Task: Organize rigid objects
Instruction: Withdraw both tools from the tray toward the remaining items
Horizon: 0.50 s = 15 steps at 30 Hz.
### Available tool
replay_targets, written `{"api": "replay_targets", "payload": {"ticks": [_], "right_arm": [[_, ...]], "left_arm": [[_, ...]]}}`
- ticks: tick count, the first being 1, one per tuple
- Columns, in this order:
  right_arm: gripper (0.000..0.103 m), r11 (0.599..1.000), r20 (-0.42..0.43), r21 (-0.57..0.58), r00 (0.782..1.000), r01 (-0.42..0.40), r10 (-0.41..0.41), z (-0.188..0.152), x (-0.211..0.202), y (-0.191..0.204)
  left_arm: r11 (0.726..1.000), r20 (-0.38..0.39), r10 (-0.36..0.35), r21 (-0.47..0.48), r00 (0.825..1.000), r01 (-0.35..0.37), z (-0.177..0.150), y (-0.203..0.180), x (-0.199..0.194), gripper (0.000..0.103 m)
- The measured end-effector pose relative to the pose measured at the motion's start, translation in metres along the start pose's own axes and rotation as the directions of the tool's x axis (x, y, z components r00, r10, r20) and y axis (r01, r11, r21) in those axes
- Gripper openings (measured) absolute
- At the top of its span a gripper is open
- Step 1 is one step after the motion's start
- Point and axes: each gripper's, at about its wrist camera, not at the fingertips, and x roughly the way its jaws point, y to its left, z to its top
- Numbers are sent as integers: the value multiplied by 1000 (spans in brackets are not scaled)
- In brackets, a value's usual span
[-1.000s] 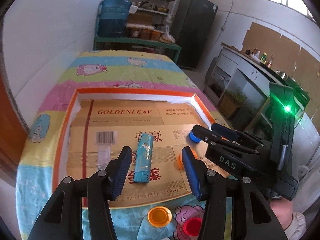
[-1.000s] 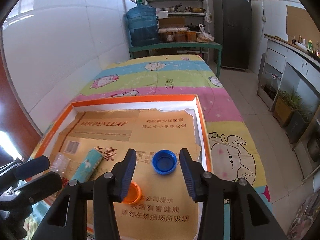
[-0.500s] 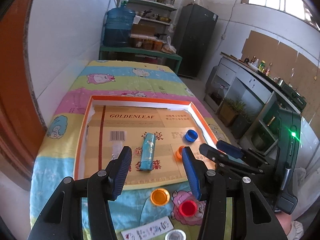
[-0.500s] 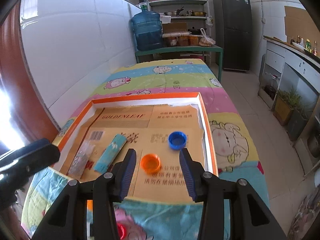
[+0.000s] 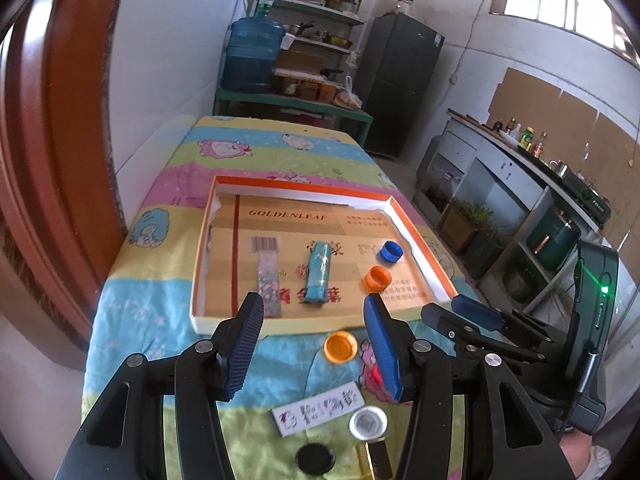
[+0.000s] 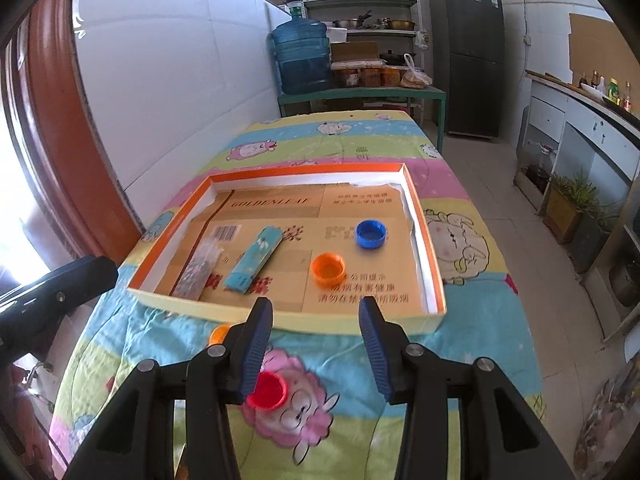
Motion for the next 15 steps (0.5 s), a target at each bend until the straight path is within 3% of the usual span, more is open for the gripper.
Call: {"api": "replay_targets", "payload": {"ticks": [15], "right_arm": [[45, 1000, -19, -30, 1000, 5, -5, -26, -27, 18]], "left_arm": [[1000, -5, 1, 20, 1000, -1, -24, 4, -25, 54]]}}
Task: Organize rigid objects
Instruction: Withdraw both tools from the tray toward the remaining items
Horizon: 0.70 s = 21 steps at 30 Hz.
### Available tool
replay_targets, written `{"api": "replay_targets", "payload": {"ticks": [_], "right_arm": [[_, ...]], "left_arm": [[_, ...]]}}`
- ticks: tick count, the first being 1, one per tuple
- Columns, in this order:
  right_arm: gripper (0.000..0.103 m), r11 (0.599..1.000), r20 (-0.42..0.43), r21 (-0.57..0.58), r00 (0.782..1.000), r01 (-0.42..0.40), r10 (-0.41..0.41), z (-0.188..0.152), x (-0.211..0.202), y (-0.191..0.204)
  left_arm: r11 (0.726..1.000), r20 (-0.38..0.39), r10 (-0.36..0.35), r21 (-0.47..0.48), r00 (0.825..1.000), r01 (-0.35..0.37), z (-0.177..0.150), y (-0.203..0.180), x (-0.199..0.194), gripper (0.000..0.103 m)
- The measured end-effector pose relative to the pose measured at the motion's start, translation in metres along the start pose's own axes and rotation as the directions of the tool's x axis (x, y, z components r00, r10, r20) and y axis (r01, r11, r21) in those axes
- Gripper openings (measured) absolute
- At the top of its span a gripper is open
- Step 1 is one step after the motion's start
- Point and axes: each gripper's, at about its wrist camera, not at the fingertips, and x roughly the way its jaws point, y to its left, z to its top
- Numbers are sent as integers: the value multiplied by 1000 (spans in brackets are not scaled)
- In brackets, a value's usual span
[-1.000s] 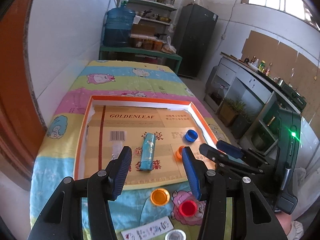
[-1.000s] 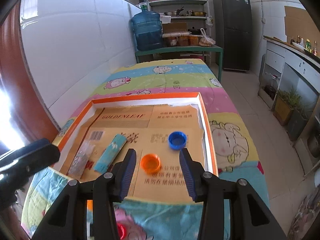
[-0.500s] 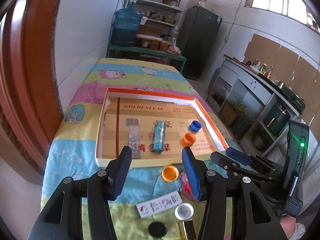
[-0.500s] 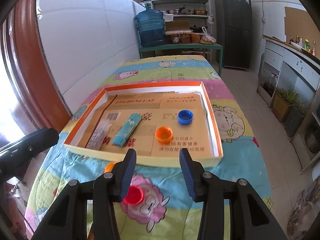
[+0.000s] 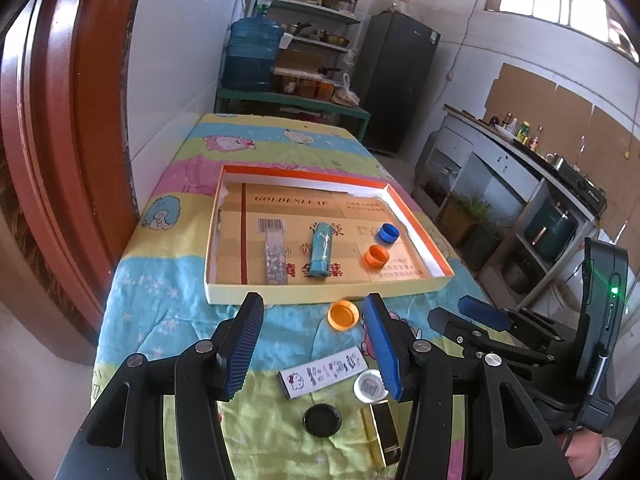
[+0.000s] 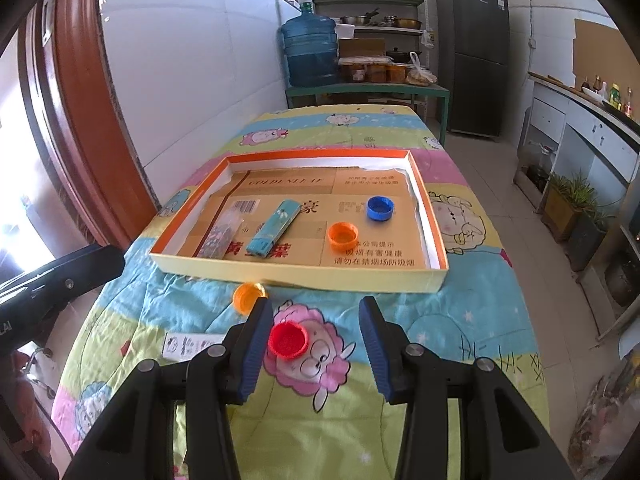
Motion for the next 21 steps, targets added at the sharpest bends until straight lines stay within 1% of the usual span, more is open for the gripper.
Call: {"api": "replay_targets", "payload": {"ticks": [4, 8, 12, 21], "right_arm": [[45, 1000, -11, -2, 1000, 0, 0, -8, -6, 5], [45, 1000, -12, 7, 1000, -3, 3, -15, -13, 8], [45, 1000, -16, 19, 1000, -1, 1, -22, -17, 11], [45, 1000, -50, 22, 999, 0, 1, -39, -21, 25]], "left_arm": [[1000, -3, 9, 8, 1000, -9, -6, 0, -3, 54], [999, 9, 44, 21, 999, -44, -13, 0, -8, 54], [998, 21, 63, 31, 998, -63, -18, 1, -14, 54], [998, 6, 62, 13, 998, -62, -31, 11, -20, 54]]}}
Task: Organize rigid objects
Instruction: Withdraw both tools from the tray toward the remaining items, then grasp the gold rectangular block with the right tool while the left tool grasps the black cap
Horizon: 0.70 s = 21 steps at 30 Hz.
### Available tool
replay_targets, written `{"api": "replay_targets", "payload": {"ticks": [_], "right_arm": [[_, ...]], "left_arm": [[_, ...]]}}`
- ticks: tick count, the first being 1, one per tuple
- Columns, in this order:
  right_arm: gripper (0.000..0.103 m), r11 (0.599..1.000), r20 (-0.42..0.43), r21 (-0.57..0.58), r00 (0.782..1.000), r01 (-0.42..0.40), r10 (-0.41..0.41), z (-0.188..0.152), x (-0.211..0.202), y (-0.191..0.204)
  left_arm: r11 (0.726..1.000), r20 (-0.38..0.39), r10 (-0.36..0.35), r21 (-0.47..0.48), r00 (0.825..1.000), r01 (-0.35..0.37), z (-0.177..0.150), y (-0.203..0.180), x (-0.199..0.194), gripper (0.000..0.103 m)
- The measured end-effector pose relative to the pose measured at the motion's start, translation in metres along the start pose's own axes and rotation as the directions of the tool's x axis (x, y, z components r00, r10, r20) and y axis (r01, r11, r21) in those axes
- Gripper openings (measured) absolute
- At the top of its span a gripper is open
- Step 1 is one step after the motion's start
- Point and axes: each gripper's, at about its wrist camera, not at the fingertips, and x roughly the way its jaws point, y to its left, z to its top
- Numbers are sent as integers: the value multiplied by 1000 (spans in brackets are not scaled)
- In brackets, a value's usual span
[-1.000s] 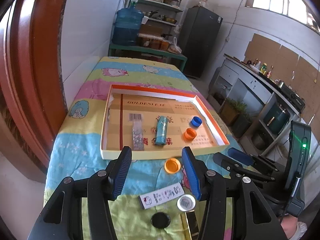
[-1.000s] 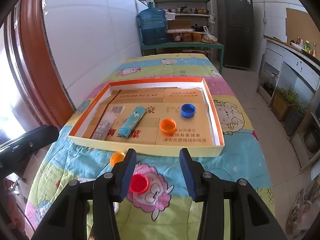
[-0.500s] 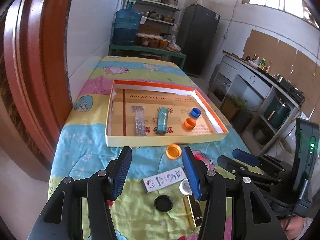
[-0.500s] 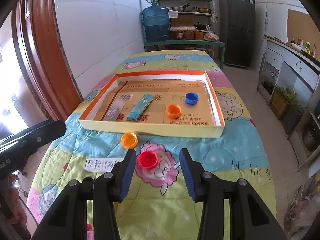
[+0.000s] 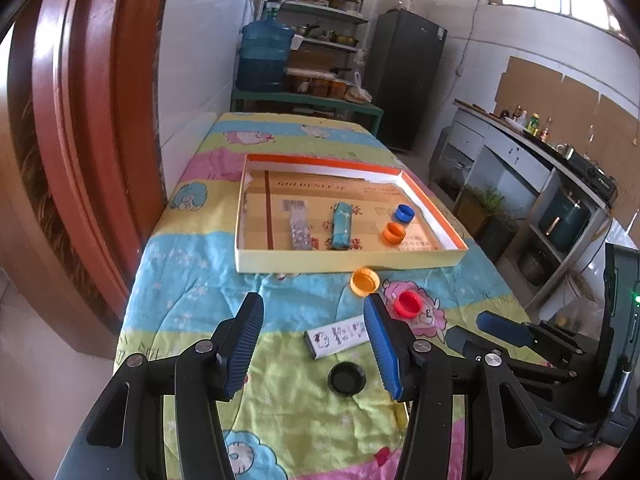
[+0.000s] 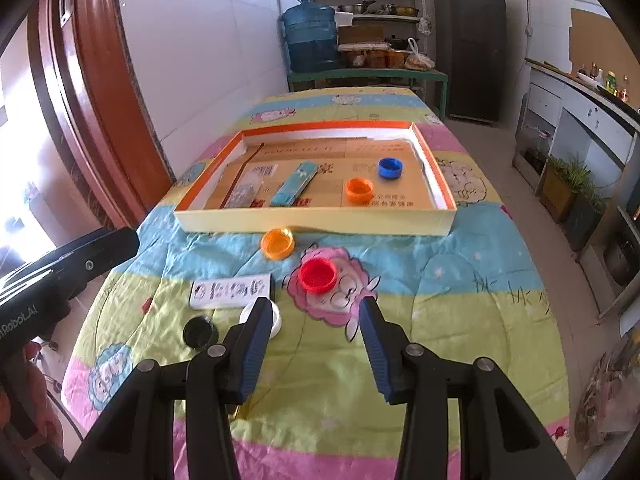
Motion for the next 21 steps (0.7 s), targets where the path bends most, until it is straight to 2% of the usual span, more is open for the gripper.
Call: {"api": "replay_targets", "payload": {"ticks": [10, 21], "right_arm": [[45, 1000, -41, -5, 999, -26, 26, -20, 2, 17], [45, 999, -94, -15, 995, -38, 37, -31, 21, 37]], "left_arm": [[1000, -32, 3, -27, 999, -3, -26, 16, -4, 54], [998, -66, 9, -55, 998, -13, -44, 32, 1, 54]]}}
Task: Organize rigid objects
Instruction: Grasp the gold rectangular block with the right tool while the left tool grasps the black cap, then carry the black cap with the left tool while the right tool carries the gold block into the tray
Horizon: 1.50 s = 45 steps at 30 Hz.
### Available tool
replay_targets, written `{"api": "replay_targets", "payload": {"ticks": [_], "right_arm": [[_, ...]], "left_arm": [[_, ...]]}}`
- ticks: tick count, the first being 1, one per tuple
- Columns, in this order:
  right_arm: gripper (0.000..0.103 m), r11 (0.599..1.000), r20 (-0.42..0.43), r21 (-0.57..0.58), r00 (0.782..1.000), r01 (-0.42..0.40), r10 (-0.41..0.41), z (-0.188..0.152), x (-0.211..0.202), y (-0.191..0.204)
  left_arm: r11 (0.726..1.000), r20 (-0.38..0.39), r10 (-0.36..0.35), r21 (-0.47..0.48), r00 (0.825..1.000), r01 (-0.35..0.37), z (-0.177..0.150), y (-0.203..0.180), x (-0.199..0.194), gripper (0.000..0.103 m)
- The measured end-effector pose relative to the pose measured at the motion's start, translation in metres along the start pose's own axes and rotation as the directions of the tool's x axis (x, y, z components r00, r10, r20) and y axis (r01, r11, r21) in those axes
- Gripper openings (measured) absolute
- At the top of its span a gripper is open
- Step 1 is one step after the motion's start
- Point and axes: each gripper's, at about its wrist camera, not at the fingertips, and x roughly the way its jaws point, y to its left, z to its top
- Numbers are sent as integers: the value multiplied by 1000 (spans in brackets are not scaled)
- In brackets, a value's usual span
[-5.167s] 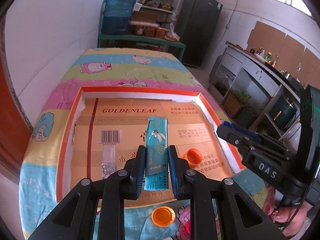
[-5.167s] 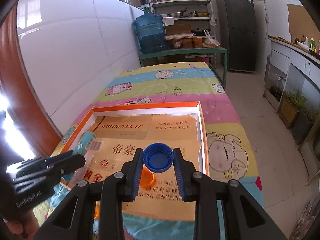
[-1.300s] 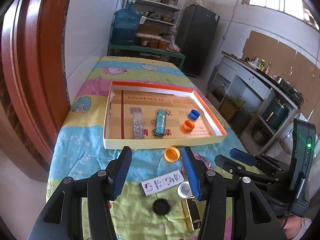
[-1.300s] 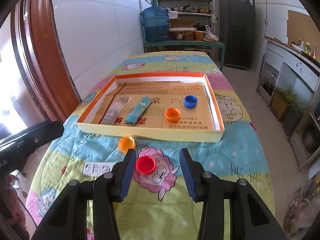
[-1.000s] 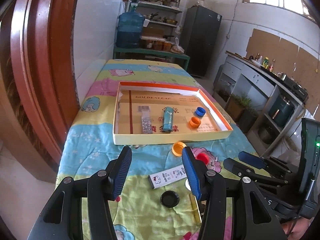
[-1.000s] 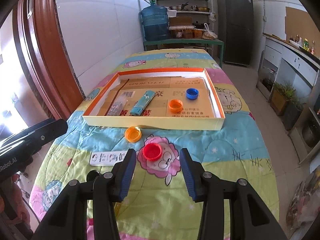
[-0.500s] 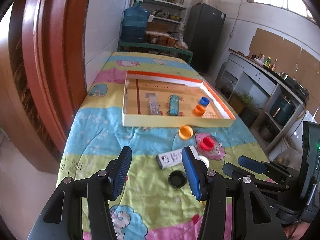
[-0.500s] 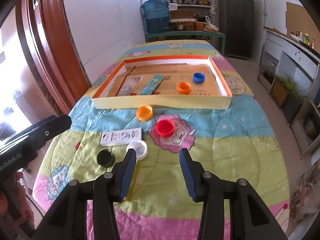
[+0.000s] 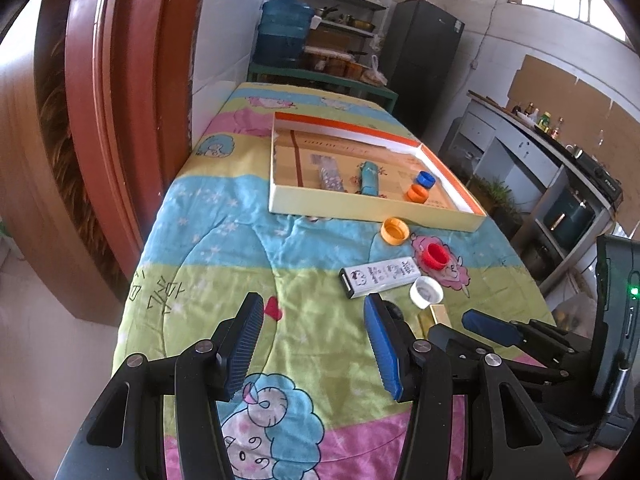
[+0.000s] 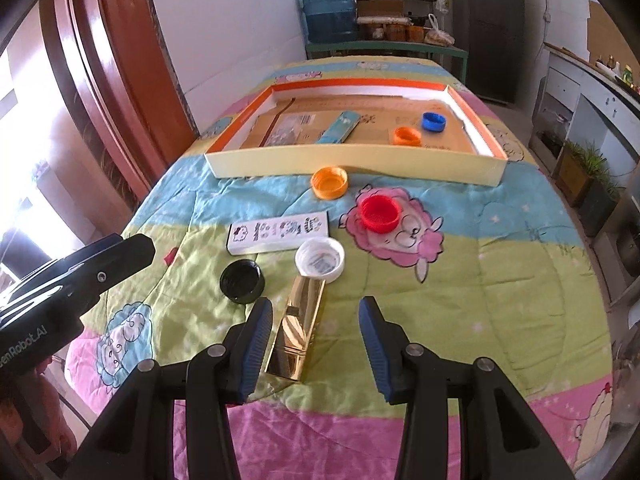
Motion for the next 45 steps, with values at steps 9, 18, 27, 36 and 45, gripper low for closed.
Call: {"api": "replay_targets", "payload": {"ticks": [9, 18, 27, 36, 45], "right_arm": [[41, 1000, -15, 5, 999, 30, -30, -5, 13, 4], [18, 1000, 12, 11, 1000, 15, -15, -3, 2, -3], [18, 997, 41, 68, 999, 18, -21, -3, -11, -29], [18, 997, 53, 79, 999, -2, -3, -7, -12, -38], [18, 996, 64, 91, 998, -14, 8, -9, -14, -44]], "left_arm": [[1000, -31, -21, 8, 999, 21, -6, -1, 9, 54], [992, -107, -85, 89, 991, 95, -13, -28, 36, 54], [985, -132, -27, 167, 991, 49, -13, -50, 60, 54], [975, -95, 35, 223, 995, -13, -14, -58, 65, 30], [985, -97, -1, 170, 995, 18, -11, -50, 59, 30]]}}
